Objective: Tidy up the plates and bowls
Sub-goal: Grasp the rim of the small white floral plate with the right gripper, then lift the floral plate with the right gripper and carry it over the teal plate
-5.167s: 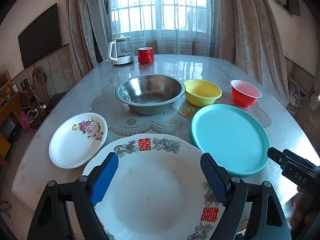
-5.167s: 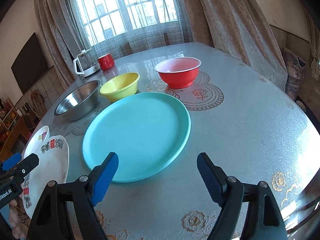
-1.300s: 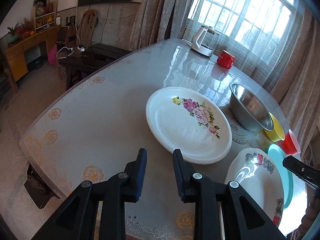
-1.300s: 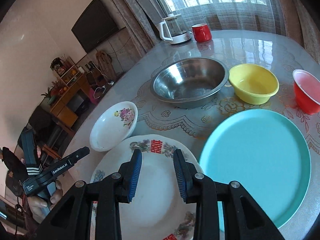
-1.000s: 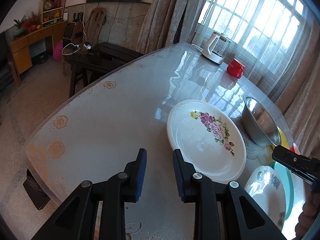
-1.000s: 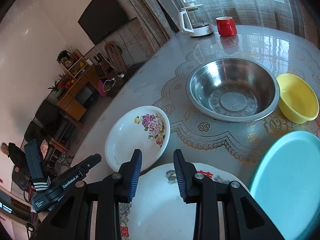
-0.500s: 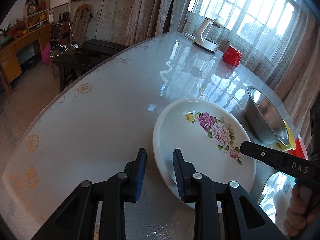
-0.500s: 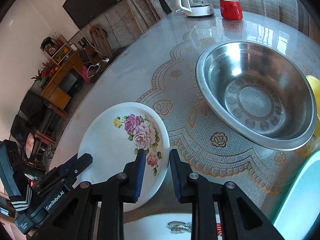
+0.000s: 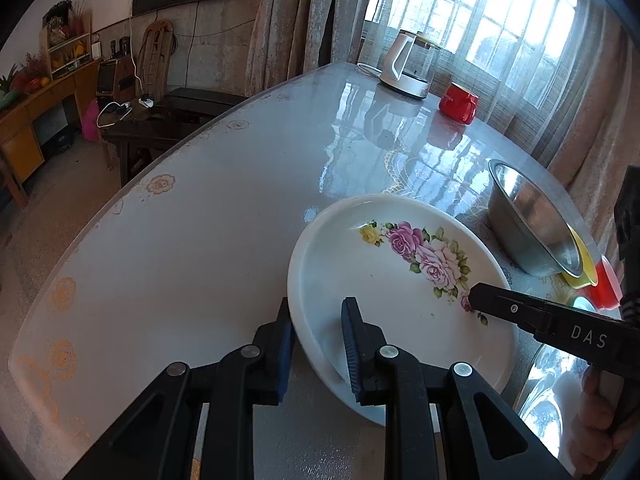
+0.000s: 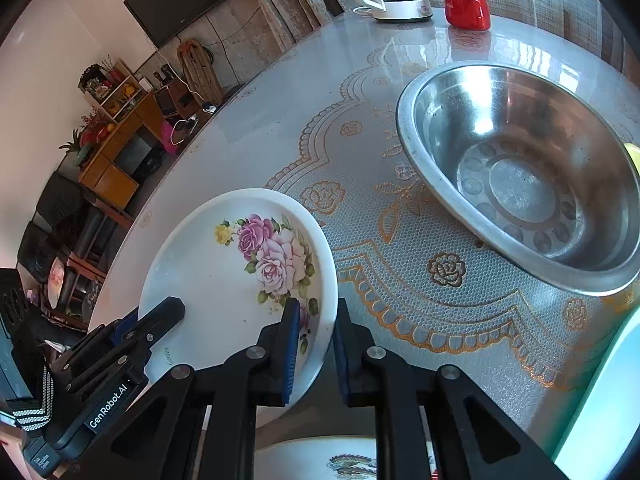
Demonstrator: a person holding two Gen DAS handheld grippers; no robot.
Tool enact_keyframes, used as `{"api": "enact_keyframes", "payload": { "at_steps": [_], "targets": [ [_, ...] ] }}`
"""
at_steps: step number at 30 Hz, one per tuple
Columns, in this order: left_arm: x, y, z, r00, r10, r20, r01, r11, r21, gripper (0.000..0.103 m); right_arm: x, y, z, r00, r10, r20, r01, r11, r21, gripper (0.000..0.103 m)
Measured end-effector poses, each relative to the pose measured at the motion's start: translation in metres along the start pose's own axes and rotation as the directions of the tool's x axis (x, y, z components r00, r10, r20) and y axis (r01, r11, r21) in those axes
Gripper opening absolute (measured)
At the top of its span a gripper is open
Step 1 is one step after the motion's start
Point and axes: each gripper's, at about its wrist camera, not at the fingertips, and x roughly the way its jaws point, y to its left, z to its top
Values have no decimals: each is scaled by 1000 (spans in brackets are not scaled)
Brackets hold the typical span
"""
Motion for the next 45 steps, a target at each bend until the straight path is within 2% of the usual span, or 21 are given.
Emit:
{"api": "enact_keyframes", "payload": {
  "at_steps": [10,26,32,45],
  "targets": [
    [-4,-7,-2,1000,-15,3,14,1000,5,24,-13,-6,-2,999,39,30,-39,999,15,16],
    [-31,-27,-7,997,-60,56,57,997,55,24,-43,-19,-14,993,70,93,-75,996,51,16],
    [-49,-47,-8,990,-111,82,103,990,94,24,-68,-36,-26,987,80,139,-93,992,87,16],
    [-66,-120,-26,977,-204,62,187,961,203,24,-122,-91,-67,972,51,229,-100,973,207,16]
  ]
}}
